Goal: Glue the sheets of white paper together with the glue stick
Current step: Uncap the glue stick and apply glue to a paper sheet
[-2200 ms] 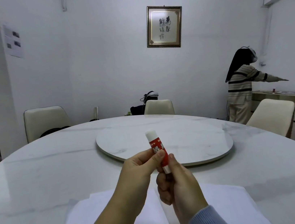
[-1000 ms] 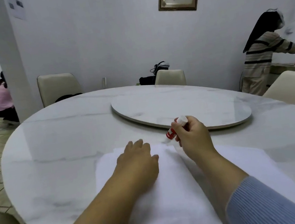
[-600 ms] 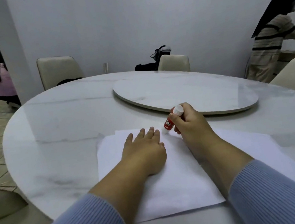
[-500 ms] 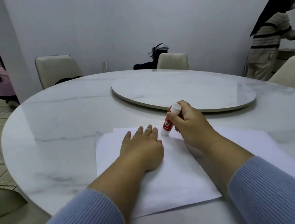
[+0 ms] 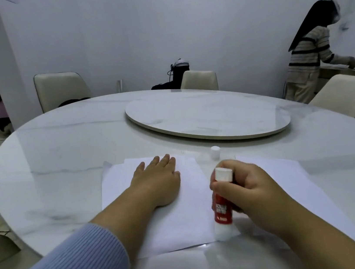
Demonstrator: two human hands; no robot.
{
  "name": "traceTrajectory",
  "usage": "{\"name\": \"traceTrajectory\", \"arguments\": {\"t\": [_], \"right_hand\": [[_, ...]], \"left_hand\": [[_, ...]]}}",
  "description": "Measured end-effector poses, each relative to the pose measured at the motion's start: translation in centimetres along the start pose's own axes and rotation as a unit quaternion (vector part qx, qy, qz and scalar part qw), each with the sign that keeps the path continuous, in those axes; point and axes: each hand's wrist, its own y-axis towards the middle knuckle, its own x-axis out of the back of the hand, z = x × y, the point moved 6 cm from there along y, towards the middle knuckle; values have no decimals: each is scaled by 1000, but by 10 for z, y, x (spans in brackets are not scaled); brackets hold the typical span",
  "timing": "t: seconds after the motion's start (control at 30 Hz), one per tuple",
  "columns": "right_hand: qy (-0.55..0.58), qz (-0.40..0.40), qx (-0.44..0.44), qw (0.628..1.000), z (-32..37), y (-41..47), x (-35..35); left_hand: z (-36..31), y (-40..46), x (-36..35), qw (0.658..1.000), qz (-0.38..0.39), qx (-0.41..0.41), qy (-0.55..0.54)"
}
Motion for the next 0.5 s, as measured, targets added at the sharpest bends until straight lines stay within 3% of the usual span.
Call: {"name": "traceTrajectory", "arguments": {"t": [0.1, 0.2, 0.27, 0.4, 0.5], "right_hand": [[153, -120, -25, 981, -11, 2, 24], [235, -247, -17, 940, -17, 6, 48], [235, -277, -21, 932, -21, 7, 54], [225, -302, -29, 926, -23, 5, 58], [198, -326, -25, 924, -23, 4, 60]], "left_hand": [[-4, -3, 5, 1000, 20, -15, 6], [-14, -5, 14, 993, 76, -86, 32], [-20, -6, 22, 989, 76, -115, 48], [-21, -12, 17, 999, 26, -21, 29], [-24, -21, 3, 996, 79, -21, 47]]}}
